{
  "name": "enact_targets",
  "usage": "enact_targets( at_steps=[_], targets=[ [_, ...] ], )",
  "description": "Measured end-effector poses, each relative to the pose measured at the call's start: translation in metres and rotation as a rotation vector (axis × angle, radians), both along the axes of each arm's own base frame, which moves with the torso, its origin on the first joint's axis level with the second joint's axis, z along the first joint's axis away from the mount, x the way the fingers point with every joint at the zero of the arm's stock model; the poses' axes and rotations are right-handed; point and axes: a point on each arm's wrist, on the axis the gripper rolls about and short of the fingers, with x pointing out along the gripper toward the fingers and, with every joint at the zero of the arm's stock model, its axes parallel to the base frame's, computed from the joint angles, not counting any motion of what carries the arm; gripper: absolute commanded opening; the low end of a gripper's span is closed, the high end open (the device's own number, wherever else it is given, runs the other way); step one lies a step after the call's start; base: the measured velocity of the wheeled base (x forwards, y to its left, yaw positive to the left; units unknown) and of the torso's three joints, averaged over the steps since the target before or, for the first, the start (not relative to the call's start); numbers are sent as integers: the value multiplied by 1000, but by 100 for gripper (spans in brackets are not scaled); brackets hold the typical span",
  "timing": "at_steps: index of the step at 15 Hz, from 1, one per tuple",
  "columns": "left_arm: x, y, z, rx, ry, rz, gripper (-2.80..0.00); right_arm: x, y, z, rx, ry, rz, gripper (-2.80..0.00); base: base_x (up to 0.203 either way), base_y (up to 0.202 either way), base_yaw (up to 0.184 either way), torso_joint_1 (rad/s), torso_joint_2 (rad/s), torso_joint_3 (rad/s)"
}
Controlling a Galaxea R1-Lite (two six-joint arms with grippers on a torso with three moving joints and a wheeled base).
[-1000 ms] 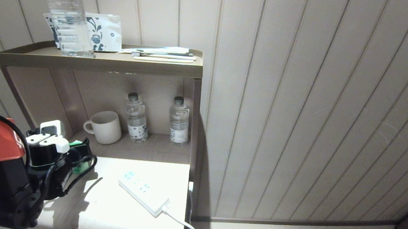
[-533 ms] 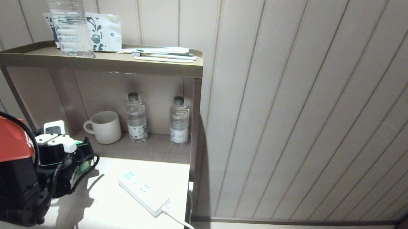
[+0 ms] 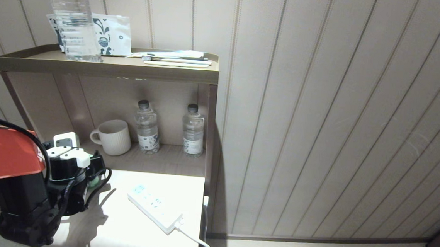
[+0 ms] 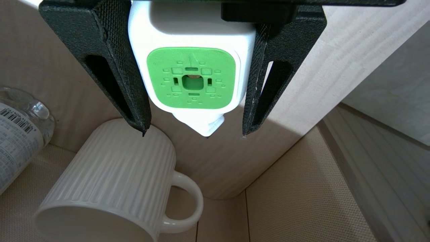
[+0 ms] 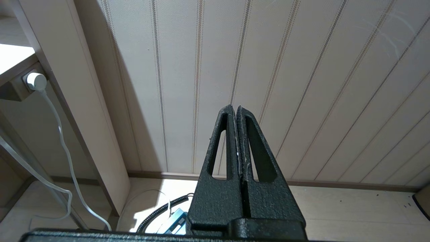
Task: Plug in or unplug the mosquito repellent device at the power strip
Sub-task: Place the mosquito repellent liquid on the table
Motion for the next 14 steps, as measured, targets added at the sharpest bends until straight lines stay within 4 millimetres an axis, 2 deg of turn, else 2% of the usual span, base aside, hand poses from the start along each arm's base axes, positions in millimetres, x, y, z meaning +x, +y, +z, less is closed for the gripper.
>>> enact_targets(
  at_steps=[6,7,14],
  targets=[
    [-1,-3,0,5,2,10,-280,0,0,0,0,0,0,-280,0,0,0,0,0,0],
    [-1,-3,0,6,3,9,0,0,0,0,0,0,0,-280,0,0,0,0,0,0],
    [-7,-6,2,7,9,2,0,0,0,0,0,0,0,-280,0,0,0,0,0,0]
  ],
)
